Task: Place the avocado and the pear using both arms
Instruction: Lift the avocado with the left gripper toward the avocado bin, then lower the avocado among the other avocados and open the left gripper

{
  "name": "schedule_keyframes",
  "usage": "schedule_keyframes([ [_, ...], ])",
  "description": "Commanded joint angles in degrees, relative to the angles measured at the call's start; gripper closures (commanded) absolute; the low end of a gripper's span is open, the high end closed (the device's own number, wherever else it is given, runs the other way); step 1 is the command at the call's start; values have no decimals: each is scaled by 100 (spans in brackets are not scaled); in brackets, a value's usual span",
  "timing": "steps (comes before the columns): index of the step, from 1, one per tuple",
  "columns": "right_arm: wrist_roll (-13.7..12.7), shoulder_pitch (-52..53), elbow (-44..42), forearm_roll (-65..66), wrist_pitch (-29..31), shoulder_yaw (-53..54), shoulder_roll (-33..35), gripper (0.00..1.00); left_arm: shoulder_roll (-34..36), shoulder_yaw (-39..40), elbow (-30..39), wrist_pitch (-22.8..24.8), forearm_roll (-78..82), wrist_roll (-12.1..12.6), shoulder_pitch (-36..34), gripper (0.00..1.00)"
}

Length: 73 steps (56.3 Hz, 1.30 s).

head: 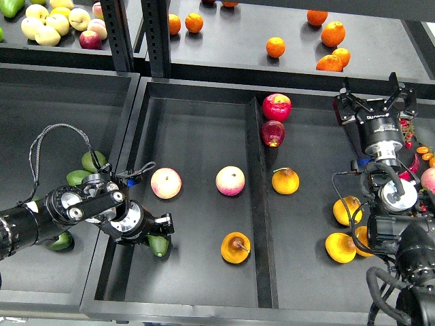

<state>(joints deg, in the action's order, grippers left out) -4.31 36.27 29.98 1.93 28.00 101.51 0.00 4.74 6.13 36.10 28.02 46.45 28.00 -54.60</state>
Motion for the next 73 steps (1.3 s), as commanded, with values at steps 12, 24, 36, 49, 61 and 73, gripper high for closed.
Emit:
schedule_keyframes([
  [12, -9, -23, 8, 0, 0, -8, 0, 0, 501, -6, 38, -2, -356, 0, -569, 57],
  [24, -44, -23, -1, -17, 0, -26, 0, 1, 1160, 3, 55, -2, -690, 0, -982, 56],
  [36, -44, -14, 8, -114, 0, -44, 0, 0, 1907, 20, 143, -2, -840, 0, -1062, 56],
  [49, -26, -14, 17, -123, 0, -44, 0, 0, 2382, 284, 161, -2, -831, 0, -614, 55],
  [61, -26, 3, 43, -132, 0, -52, 0, 1, 2461, 451, 91, -2, -796, 0, -306, 55],
  [73, -26, 12, 52, -132, 0, -52, 0, 0, 2453, 670, 3, -2, -743, 0, 28, 54],
])
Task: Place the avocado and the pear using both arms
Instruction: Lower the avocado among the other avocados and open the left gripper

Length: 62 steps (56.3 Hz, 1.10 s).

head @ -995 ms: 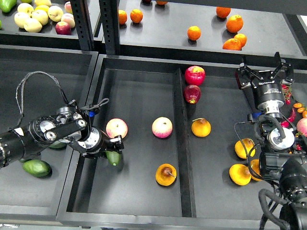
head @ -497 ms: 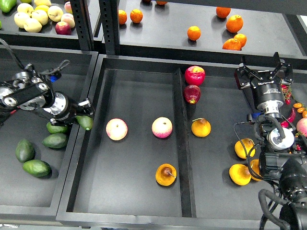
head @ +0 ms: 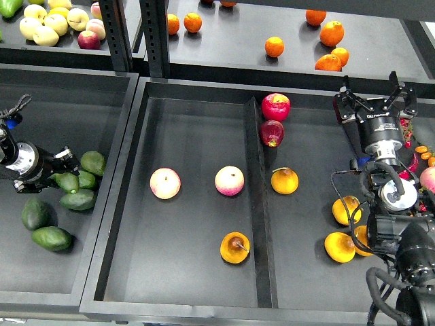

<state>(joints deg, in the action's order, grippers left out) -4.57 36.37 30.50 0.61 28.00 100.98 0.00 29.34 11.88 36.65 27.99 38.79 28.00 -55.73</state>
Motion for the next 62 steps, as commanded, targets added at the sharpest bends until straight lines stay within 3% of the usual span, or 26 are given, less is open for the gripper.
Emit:
schedule_keyframes([
  [1, 0, 10, 0, 1, 0, 0, 0, 1, -7, 95, -61, 1, 14, 0, 141, 54],
  [41, -9, 1, 35, 1, 0, 18, 0, 1, -139, 271, -307, 1, 23, 0, 493, 49],
  [62, -9, -25, 35, 1, 0, 18, 0, 1, -148, 297, -307, 1, 14, 0, 493, 39],
])
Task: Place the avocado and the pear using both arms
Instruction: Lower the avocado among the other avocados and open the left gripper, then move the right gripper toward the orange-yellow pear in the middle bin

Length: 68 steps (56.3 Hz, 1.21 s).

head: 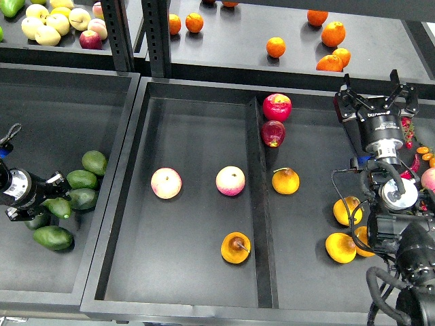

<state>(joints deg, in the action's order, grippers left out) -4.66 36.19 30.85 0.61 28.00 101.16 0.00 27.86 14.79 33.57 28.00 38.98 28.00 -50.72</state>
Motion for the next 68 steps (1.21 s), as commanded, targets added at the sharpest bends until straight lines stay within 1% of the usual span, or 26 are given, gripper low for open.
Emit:
schedule_keyframes([
  [1, 9, -6, 0, 0, 0, 0, 0, 0, 0, 6, 0, 0, -4, 0, -8, 38],
  [23, 18, -15, 0, 0, 0, -18, 0, 0, 0, 33, -9, 0, 4, 0, 0, 30],
  [26, 26, -15, -9, 0, 0, -62, 0, 0, 0, 33, -44, 0, -4, 0, 0, 26],
  [31, 0, -15, -62, 18, 0, -158, 0, 1, -88, 41, -202, 0, -4, 0, -8, 16],
  [32, 0, -15, -62, 18, 0, -185, 0, 0, -97, 41, -211, 0, -4, 0, -8, 15],
  [34, -9, -24, -53, 18, 0, -342, 0, 0, -123, 41, -281, 0, -4, 0, -17, 5],
  [36, -9, -33, -27, 18, 0, -448, 0, 0, -132, 50, -316, 0, -13, 0, -35, 2],
  [46, -26, 29, -79, 18, 0, -1221, 0, 1, -132, 59, -457, 0, -75, 0, -70, 1],
  [51, 17, 116, -88, 27, 0, -1546, 0, 1, -132, 173, -483, 0, -75, 0, -52, 1],
  [54, 35, 204, -132, 44, 0, -1661, 0, 1, -150, 226, -527, 0, -75, 0, -43, 1],
  [62, 79, 644, -580, 53, 0, -1749, 0, 1, -264, 402, -650, 0, -75, 0, -35, 1],
  [67, 18, 820, -677, 53, 0, -1784, 0, 0, -281, 463, -650, 0, -75, 0, -35, 1],
  [68, 0, 881, -677, 62, 0, -1976, 0, 1, -290, 472, -642, 0, -83, 0, -35, 1],
])
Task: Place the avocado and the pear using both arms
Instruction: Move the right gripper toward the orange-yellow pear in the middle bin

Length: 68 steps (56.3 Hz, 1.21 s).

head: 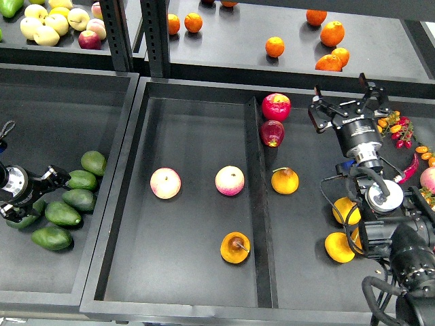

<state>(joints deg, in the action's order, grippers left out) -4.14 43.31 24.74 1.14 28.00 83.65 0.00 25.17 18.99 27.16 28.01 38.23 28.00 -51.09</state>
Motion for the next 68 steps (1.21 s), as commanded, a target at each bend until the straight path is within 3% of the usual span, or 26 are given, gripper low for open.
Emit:
schedule_keyframes([
  [1, -60, 169, -57, 9, 0, -269, 0, 0, -21, 61, 0, -1, -8, 0, 2, 1],
  [7, -201, 239, -4, 9, 0, -893, 0, 1, -21, 96, 0, -1, -17, 0, 2, 1],
  [9, -411, 301, 31, 35, 0, -1174, 0, 1, -21, 122, 9, -1, -17, 0, 2, 1],
  [14, -1360, 547, 128, 71, 0, -2097, 298, 1, -21, 175, 26, -1, -17, 0, 2, 1],
  [17, -2202, 783, 207, 62, 0, -2842, 605, 1, -39, 192, 35, -1, -17, 0, 2, 1],
  [18, -2353, 828, 224, 71, 0, -2993, 650, 1, -39, 193, 35, -1, -26, 0, 2, 1],
  [27, -2386, 1267, 189, 62, 0, -4329, 861, 1, -170, 271, 9, -1, -26, 0, 2, 1],
  [44, -2386, 1356, 374, -17, 0, -5068, 914, 1, -619, 342, 0, -1, -17, 0, -42, 1],
  [53, -2386, 1329, 760, -272, 0, -6447, 1010, 1, -795, 421, 0, -1, -17, 0, -138, 1],
  [68, -2386, 1505, 928, -272, 0, -7590, 1406, 1, -795, 439, 26, -1, -17, 0, -138, 1],
])
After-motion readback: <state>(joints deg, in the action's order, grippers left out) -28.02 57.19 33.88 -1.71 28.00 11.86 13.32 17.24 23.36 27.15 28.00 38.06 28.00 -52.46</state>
